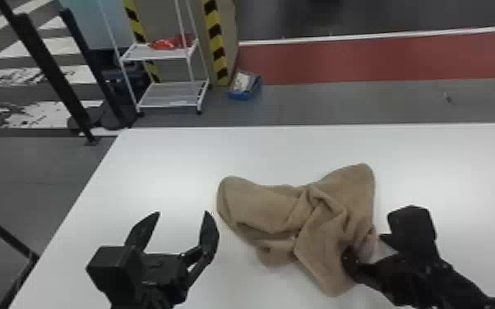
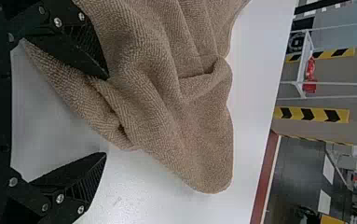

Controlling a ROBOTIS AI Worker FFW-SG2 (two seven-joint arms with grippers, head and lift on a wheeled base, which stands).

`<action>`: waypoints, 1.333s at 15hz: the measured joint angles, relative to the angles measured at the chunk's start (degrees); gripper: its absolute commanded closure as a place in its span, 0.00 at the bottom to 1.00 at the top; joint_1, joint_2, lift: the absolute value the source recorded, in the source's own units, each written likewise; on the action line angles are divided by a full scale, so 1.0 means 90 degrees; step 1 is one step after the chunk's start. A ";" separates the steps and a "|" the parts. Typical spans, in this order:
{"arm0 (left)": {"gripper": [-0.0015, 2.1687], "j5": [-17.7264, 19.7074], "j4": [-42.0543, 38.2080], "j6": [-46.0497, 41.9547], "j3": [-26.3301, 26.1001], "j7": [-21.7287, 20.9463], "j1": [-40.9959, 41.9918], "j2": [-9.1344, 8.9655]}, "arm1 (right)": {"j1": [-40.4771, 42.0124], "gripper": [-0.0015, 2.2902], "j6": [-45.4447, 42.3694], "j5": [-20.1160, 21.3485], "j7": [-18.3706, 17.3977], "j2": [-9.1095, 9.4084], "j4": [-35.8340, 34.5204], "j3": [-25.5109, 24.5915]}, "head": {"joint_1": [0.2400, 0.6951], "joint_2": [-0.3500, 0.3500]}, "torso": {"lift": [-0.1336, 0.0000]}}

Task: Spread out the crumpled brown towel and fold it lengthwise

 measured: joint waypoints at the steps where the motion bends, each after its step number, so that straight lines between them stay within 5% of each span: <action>1: 0.04 0.0002 -0.0002 0.0003 0.0004 0.0000 -0.0008 0.0000 | -0.0005 0.17 -0.0002 -0.0010 0.0002 -0.0001 -0.0002 0.0024 | 1.00 0.75 | 0.07; 4: 0.04 0.0007 0.0005 0.0021 0.0020 -0.0008 -0.0015 0.0000 | -0.0001 0.27 -0.0050 -0.0033 0.0001 -0.0001 -0.0033 0.0066 | 1.00 0.77 | 0.07; 8: 0.04 0.0007 0.0023 0.0055 0.0034 -0.0029 -0.0032 0.0000 | -0.0023 0.57 -0.0068 -0.0014 0.0022 -0.0001 -0.0041 0.0078 | 1.00 0.77 | 0.07; 11: 0.04 0.0013 0.0051 0.0061 0.0044 -0.0029 -0.0045 0.0000 | 0.0156 0.57 -0.0296 -0.0117 0.0034 -0.0001 -0.0383 -0.0194 | 1.00 0.76 | 0.07; 15: 0.04 0.0028 0.0118 0.0061 0.0062 -0.0036 -0.0058 0.0000 | 0.0751 0.56 -0.0412 -0.0730 0.0214 -0.0010 -0.1569 -0.1256 | 1.00 0.67 | 0.07; 20: 0.04 0.0055 0.0172 0.0061 0.0061 -0.0038 -0.0084 0.0000 | 0.1236 0.56 0.0883 -0.1049 0.0236 0.0054 -0.2461 -0.2377 | 1.00 0.52 | 0.07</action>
